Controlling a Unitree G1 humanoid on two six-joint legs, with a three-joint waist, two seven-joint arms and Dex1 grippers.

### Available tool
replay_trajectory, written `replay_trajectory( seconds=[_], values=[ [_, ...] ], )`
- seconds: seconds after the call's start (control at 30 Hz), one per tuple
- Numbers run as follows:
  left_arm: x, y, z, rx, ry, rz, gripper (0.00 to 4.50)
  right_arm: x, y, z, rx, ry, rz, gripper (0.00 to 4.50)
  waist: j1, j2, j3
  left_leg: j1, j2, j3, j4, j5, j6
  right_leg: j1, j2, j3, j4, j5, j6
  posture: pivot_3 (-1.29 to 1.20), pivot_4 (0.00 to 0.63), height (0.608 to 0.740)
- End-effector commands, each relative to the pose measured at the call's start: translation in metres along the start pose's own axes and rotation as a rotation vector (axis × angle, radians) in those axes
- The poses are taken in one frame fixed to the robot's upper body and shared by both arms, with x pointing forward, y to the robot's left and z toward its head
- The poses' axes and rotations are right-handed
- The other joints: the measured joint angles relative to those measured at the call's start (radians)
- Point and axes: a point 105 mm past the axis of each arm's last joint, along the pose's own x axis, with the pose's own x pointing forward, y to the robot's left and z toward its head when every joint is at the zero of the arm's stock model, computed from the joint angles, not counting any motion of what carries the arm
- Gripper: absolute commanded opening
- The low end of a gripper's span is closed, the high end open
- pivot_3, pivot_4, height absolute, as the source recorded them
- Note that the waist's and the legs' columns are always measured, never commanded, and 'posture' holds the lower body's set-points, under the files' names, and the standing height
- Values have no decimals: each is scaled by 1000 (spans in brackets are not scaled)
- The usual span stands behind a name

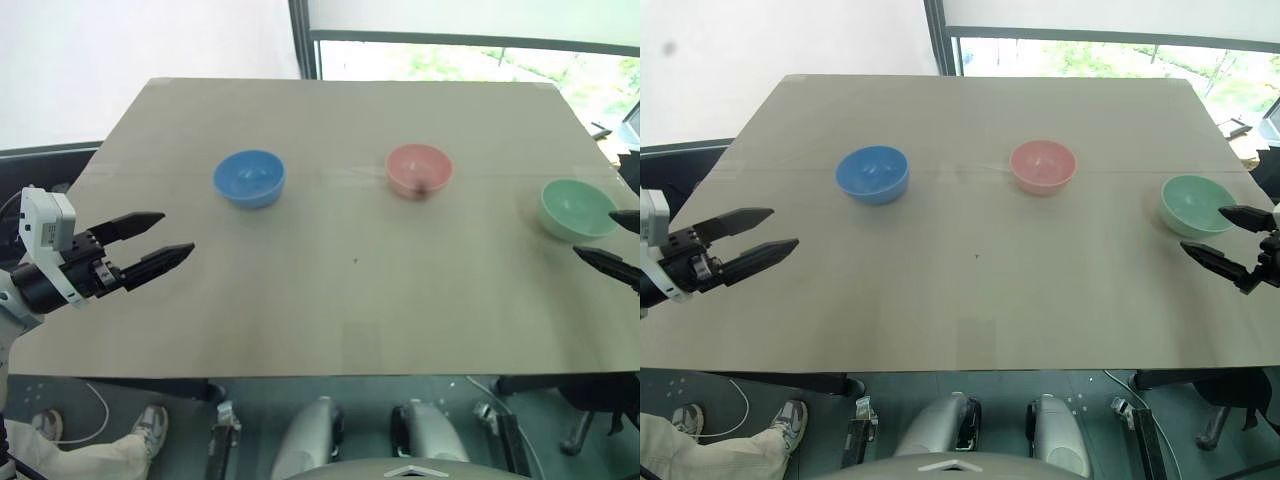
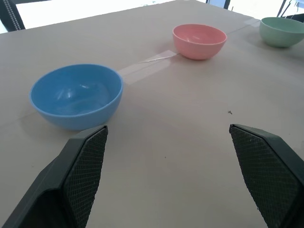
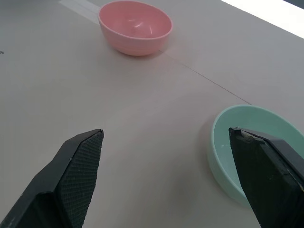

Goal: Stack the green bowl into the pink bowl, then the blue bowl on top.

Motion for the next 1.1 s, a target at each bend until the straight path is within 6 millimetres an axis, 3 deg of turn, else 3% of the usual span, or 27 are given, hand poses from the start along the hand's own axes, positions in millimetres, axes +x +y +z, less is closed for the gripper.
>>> replay_trajectory(
  seconds=[0.03, 0.23, 0.37, 0.43, 0.53, 0.7, 0.8, 0.9, 1.1],
  values=[
    [3, 0, 9, 25, -18, -9, 4329, 5, 3, 15, -27, -43, 15, 4440, 0, 0, 0, 0, 0, 0, 0, 0, 0, 0, 0, 0, 0, 0, 0, 0, 150, 740],
    [14, -5, 7, -1, -46, -43, 4329, 22, 12, 18, -33, -54, 48, 4440, 0, 0, 0, 1, 0, 0, 0, 0, 0, 0, 0, 0, 1, 0, -1, 0, 150, 740],
    [23, -9, 8, -17, -80, -67, 4329, 48, 23, 23, -45, -76, 81, 4440, -3, 0, 0, 1, 0, 0, 0, 0, 0, 0, 0, 0, 1, 0, 0, 0, 150, 740],
    [30, -14, 9, -23, -111, -93, 4329, 74, 35, 29, -67, -77, 135, 4440, -5, 0, 0, 1, 0, 0, 0, 1, -1, 0, 0, 0, 1, 0, 0, 0, 150, 740],
    [40, -23, 14, -19, -158, -132, 4329, 119, 38, 28, -284, 17, 89, 4440, -16, 0, 0, 2, 0, 1, 0, 1, -2, 0, 0, 0, 3, 1, 0, 0, 150, 740],
    [55, -43, 15, -33, -191, -180, 4329, 201, 63, 60, -408, -47, 217, 4440, -32, -1, 0, 1, -1, 1, 1, 4, -7, -1, 1, 0, 4, 2, 1, 0, 150, 740],
    [56, -51, 13, -38, -189, -184, 4329, 232, 69, 65, -510, -33, 245, 4440, -30, -1, 0, 1, -1, 1, 0, 5, -7, -3, 1, 0, 5, 2, 1, 0, 150, 740],
    [54, -57, 11, -49, -190, -176, 4329, 246, 72, 61, -562, -5, 271, 4440, -24, -2, 0, -2, -2, 0, 0, 5, -8, -5, 2, 0, 5, 2, 1, 0, 150, 740],
    [45, -63, 7, -70, -187, -133, 4500, 256, 68, 54, -611, 44, 274, 2753, -29, -2, 0, -3, -4, -1, 0, 5, -7, -4, 1, 1, 2, 2, 1, 0, 150, 740]
  ],
)
